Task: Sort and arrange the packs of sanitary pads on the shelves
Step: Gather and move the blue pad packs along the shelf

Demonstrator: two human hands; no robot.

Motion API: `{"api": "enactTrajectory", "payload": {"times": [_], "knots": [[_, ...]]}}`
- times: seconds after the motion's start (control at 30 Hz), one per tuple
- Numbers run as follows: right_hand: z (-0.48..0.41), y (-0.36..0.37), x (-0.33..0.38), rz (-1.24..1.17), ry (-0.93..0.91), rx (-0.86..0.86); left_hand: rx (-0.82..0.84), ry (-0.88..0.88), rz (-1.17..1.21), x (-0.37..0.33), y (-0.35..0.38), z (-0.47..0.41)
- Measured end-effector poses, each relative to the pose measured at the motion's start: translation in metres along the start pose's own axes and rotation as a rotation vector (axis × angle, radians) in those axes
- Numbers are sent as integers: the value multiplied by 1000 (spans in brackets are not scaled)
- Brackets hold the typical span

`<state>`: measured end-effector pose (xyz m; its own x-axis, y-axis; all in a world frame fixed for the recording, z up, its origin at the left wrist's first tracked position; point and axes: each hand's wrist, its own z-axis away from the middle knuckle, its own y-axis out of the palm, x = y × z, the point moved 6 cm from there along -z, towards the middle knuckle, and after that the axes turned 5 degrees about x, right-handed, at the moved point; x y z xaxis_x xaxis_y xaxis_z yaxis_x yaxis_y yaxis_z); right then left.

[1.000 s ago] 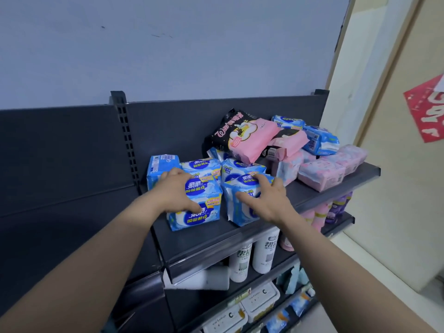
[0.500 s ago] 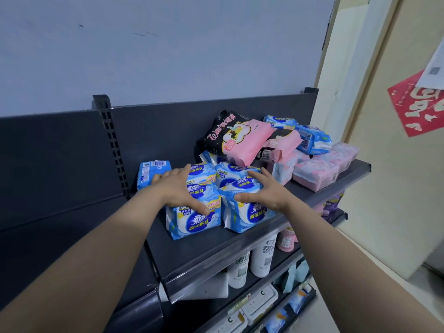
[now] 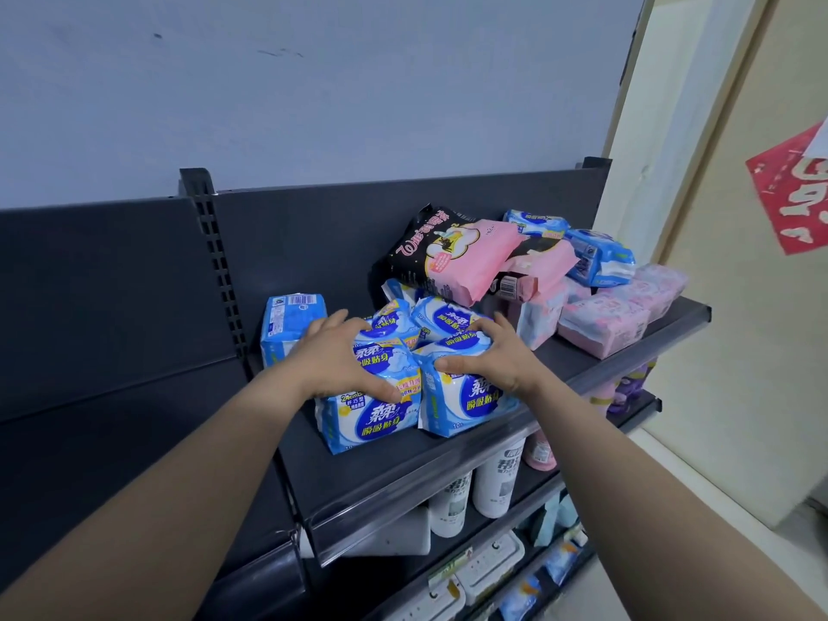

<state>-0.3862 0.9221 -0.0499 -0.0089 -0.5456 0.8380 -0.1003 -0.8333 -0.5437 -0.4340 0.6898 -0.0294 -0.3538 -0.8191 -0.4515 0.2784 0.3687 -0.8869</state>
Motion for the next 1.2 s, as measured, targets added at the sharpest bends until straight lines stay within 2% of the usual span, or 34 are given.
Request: {"api": "enactTrajectory", "payload": {"times": [0.17, 0.43, 0.63, 1.0, 1.2], "knots": [[4, 3, 2, 43, 8, -24, -74, 14, 30, 1, 1, 11], [11, 17, 12, 22, -62, 0, -19, -28, 143, 14, 1, 28], [17, 27, 20, -57, -59, 22, 115, -84, 338, 29, 7, 39], [21, 39, 53, -90, -139, 18, -29, -55, 390, 39, -22, 68], [17, 54, 87, -125, -236, 113, -132, -102, 444, 45, -47, 103]]}}
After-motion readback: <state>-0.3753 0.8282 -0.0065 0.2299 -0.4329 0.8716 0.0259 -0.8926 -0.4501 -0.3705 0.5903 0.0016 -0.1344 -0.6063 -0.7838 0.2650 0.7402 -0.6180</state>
